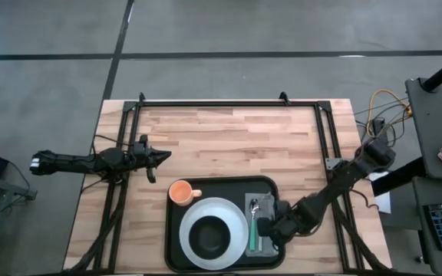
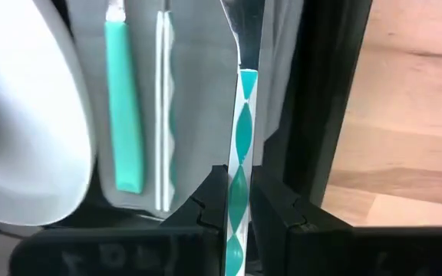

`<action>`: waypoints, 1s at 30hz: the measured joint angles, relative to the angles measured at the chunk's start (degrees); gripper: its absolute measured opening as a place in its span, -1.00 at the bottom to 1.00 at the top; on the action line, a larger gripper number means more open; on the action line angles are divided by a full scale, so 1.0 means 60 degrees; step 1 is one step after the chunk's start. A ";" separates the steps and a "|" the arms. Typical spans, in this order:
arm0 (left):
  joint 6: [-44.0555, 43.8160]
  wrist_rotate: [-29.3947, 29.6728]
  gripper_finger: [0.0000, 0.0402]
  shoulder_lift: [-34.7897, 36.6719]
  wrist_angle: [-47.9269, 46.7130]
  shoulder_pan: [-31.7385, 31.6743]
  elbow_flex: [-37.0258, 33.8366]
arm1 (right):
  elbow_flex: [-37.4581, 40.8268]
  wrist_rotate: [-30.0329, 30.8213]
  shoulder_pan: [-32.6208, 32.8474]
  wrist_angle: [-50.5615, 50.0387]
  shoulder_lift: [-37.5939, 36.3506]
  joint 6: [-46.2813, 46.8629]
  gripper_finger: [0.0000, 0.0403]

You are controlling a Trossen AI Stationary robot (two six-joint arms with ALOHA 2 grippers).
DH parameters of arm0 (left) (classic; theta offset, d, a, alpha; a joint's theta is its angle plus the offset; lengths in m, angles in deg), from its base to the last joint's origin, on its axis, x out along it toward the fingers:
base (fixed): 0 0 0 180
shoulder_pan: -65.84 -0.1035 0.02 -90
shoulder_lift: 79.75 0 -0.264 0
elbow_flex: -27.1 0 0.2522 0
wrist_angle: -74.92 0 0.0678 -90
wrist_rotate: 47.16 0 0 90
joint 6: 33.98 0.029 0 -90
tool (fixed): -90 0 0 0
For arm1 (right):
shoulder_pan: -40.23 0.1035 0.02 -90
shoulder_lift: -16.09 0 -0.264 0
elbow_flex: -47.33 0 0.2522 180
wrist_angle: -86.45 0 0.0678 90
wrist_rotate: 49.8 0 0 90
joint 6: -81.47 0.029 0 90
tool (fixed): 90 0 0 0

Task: Set up tray
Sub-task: Put the blue patterned knife on top of the gray napkin on the black tray to the right of the blue patterned fork

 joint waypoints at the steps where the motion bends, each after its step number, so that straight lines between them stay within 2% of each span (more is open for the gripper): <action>1: 0.0000 0.0000 -1.00 0.0000 0.0000 -0.0003 0.0000 | 0.0000 0.0028 -0.0018 -0.0011 -0.0066 0.0003 -0.86; 17: 0.0000 0.0000 -1.00 0.0000 -0.0011 -0.0004 -0.0004 | -0.0015 0.0296 -0.0276 0.0091 0.0530 0.0090 -0.86; 30: 0.0000 0.0000 -1.00 0.0011 -0.0018 -0.0004 -0.0004 | -0.0011 0.0302 -0.0280 0.0810 0.1053 0.0089 -0.86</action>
